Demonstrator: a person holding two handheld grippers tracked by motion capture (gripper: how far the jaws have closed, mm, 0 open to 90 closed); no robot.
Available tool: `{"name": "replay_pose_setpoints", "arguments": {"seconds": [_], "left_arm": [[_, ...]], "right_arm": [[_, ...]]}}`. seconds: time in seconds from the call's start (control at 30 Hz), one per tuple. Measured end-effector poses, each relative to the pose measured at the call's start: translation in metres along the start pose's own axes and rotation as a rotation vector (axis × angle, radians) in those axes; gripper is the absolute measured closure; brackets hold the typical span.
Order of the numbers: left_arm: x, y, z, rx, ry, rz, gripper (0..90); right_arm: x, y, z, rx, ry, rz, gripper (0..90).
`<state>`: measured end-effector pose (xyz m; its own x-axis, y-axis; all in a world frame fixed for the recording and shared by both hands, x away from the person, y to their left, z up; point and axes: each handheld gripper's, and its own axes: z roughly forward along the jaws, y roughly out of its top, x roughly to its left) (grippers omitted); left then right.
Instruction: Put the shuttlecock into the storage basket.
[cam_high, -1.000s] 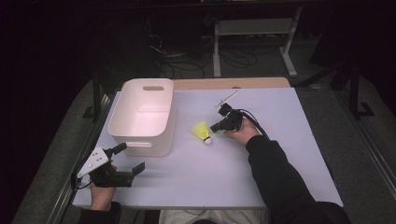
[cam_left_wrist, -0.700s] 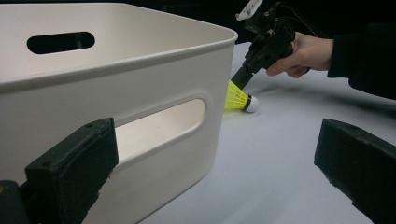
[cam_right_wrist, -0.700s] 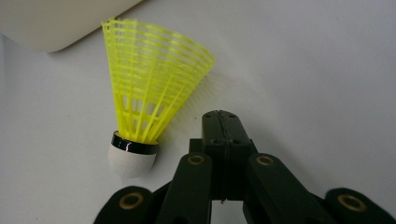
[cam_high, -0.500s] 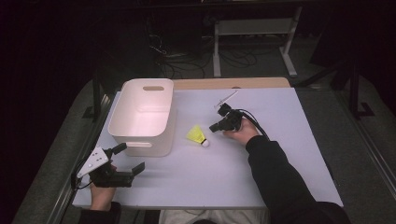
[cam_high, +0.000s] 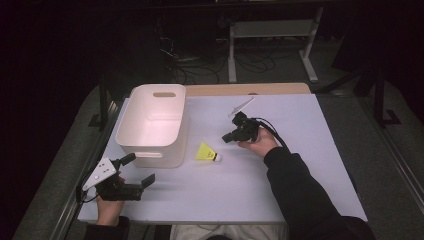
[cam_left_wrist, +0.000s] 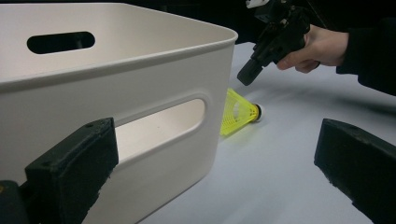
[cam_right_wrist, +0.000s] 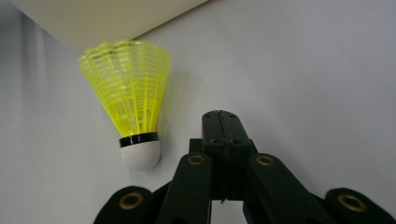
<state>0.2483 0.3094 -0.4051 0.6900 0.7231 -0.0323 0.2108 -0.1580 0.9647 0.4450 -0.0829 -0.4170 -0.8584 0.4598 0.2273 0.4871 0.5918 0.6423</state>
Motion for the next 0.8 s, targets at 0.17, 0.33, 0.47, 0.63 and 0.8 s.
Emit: {"name": "replay_pose_setpoints", "arguments": {"seconds": [0.17, 0.33, 0.47, 0.63, 0.8], "left_arm": [[0.000, 0.000, 0.000, 0.000, 0.000, 0.000, 0.0], [0.000, 0.000, 0.000, 0.000, 0.000, 0.000, 0.0], [0.000, 0.000, 0.000, 0.000, 0.000, 0.000, 0.0], [0.000, 0.000, 0.000, -0.001, 0.001, -0.001, 0.0], [0.000, 0.000, 0.000, -0.001, 0.001, -0.001, 0.0]], "right_arm": [[0.006, -0.002, -0.003, -0.006, 0.013, -0.016, 88.8], [0.016, -0.004, -0.006, -0.010, 0.040, -0.039, 88.8], [0.024, -0.006, -0.009, -0.012, 0.054, -0.063, 88.8], [0.031, -0.008, -0.013, -0.011, 0.064, -0.089, 88.8], [0.036, -0.011, -0.015, -0.009, 0.074, -0.101, 88.8]]}}
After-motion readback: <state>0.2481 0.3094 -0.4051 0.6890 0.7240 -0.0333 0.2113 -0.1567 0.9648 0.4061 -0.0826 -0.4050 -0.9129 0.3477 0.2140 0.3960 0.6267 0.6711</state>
